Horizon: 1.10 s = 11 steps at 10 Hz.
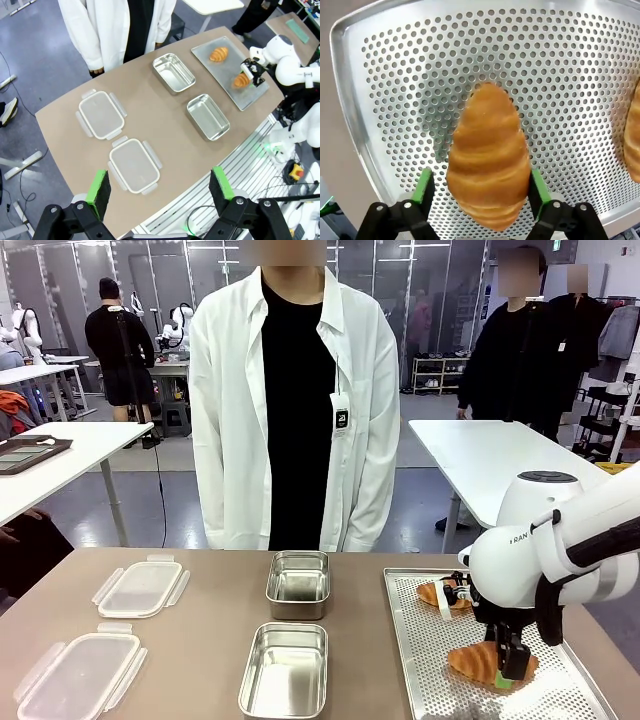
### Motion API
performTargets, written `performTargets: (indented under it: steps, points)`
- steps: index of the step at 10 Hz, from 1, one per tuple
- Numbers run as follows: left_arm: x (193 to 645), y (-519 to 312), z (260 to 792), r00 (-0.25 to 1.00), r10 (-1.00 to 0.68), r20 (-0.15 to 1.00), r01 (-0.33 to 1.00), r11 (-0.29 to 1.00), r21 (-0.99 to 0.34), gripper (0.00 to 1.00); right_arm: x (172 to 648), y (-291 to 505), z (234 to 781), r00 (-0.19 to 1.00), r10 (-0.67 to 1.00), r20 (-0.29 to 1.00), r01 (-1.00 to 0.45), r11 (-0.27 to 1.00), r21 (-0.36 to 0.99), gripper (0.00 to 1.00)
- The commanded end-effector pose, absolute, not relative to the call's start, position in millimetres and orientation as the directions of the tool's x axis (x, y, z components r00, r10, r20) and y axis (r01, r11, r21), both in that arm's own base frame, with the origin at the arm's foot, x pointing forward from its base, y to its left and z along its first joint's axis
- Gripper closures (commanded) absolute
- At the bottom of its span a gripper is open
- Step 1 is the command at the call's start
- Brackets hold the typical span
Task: Place the bread into the airtight container.
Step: Pick up a Butter Roll and place it into an empty Airtight Container.
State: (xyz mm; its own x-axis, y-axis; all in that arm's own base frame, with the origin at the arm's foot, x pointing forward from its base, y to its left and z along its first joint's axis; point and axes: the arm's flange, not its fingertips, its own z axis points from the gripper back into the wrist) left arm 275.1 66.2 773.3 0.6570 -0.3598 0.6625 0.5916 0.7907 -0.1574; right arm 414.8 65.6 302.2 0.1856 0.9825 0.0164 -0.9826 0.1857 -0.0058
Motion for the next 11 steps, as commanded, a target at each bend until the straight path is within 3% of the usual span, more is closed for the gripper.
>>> performTargets:
  steps: [1, 2, 3, 4, 5, 6, 11]
  points:
    - [273.7, 66.5, 773.7, 0.646, -0.377, 0.664, 0.61, 0.777, -0.153, 0.0, 406.4, 62.3, 290.1, 0.173, 0.984, 0.032, -0.985, 0.174, -0.007, 0.35]
    - [273.7, 66.5, 773.7, 0.646, -0.377, 0.664, 0.61, 0.777, -0.153, 0.0, 406.5, 62.5, 292.4, 0.178, 0.984, 0.026, -0.984, 0.179, -0.012, 0.23]
    - [273.7, 66.5, 773.7, 0.646, -0.377, 0.664, 0.61, 0.777, -0.153, 0.0, 406.9, 62.1, 294.8, 0.184, 0.983, 0.024, -0.983, 0.184, -0.015, 0.55]
    - [273.7, 66.5, 773.7, 0.646, -0.377, 0.664, 0.61, 0.777, -0.153, 0.0, 407.5, 62.3, 297.7, 0.189, 0.982, 0.023, -0.982, 0.19, -0.018, 0.43]
    - [273.7, 66.5, 773.7, 0.646, -0.377, 0.664, 0.61, 0.777, -0.153, 0.0, 407.3, 64.0, 301.2, 0.192, 0.981, 0.02, -0.981, 0.192, -0.016, 0.75]
    - [273.7, 66.5, 773.7, 0.646, -0.377, 0.664, 0.61, 0.777, -0.153, 0.0, 406.7, 67.3, 312.2, 0.195, 0.981, 0.021, -0.98, 0.195, -0.025, 0.38]
    - [273.7, 66.5, 773.7, 0.646, -0.377, 0.664, 0.61, 0.777, -0.153, 0.0, 394.1, 126.3, 427.1, 0.152, 0.988, 0.012, -0.983, 0.152, -0.101, 0.38]
